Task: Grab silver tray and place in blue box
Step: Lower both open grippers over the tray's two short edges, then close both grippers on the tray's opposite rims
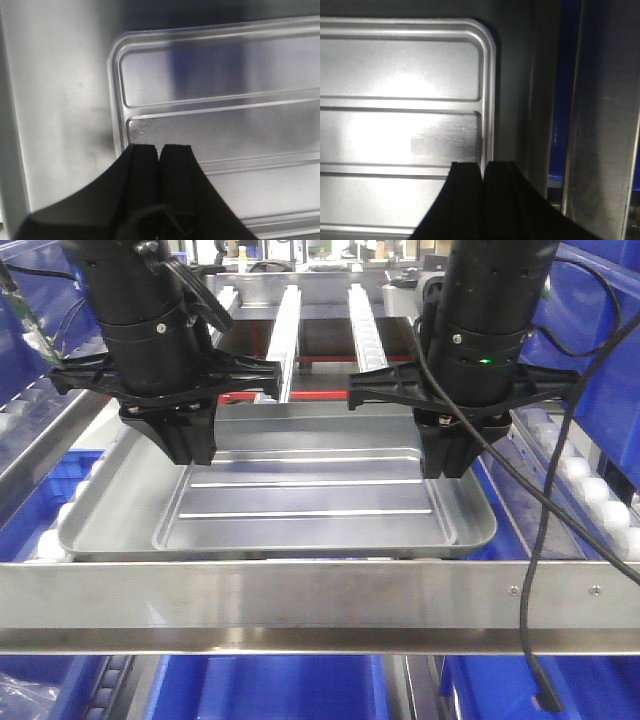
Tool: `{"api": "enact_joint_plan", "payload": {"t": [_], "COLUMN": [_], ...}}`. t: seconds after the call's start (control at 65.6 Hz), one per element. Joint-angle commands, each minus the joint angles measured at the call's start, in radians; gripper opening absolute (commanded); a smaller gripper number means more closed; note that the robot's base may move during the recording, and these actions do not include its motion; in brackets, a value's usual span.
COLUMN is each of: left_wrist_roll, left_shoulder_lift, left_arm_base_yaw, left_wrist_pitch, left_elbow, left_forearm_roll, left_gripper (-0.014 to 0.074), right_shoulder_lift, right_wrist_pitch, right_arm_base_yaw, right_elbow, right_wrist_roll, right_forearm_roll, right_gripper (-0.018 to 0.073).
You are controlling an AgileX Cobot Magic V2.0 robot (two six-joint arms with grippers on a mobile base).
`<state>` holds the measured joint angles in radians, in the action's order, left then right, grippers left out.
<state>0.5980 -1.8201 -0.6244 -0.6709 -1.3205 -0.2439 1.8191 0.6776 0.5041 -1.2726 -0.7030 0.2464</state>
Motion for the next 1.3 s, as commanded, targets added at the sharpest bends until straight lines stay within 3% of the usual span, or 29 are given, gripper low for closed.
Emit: {"api": "enact_joint_plan", "payload": {"t": [0.0, 0.122, 0.213, 0.35, 0.442, 1.28], "left_wrist_roll": [0.01, 0.01, 0.06, 0.066, 0.03, 0.03], "left_shoulder_lift": [0.042, 0.026, 0.024, 0.024, 0.024, -0.025], "left_arm_base_yaw": [0.001, 0.006, 0.024, 0.067, 0.076, 0.076], "left_wrist_pitch": [0.025, -0.007, -0.035, -0.024, -0.024, 0.009], "left_elbow": [-0.032, -0.032, -0.032, -0.032, -0.032, -0.03], "left_forearm_roll": [-0.02, -0.018, -0.003, 0.062, 0.06, 0.052], "left_gripper": [-0.0029, 0.0156, 0.0211, 0.0211, 0.0211, 0.0209], "right_shoulder_lift": [-0.046, -0.046, -0.046, -0.046, -0.046, 0.01], "right_wrist_pitch": [-0.047, -0.063, -0.06, -0.051, -0.057, -0.083], "right_arm_base_yaw": [-0.004, -0.007, -0.017, -0.04, -0.044, -0.042], "right_elbow": [-0.033, -0.033, -0.033, -0.033, -0.033, -0.033], "right_wrist_roll": [0.009, 0.009, 0.009, 0.008, 0.008, 0.009], "right_forearm_roll": [0.022, 0.022, 0.022, 0.009, 0.009, 0.007], "right_gripper": [0.0129, 0.032, 0.0382, 0.0383, 0.0383, 0.0382]}}
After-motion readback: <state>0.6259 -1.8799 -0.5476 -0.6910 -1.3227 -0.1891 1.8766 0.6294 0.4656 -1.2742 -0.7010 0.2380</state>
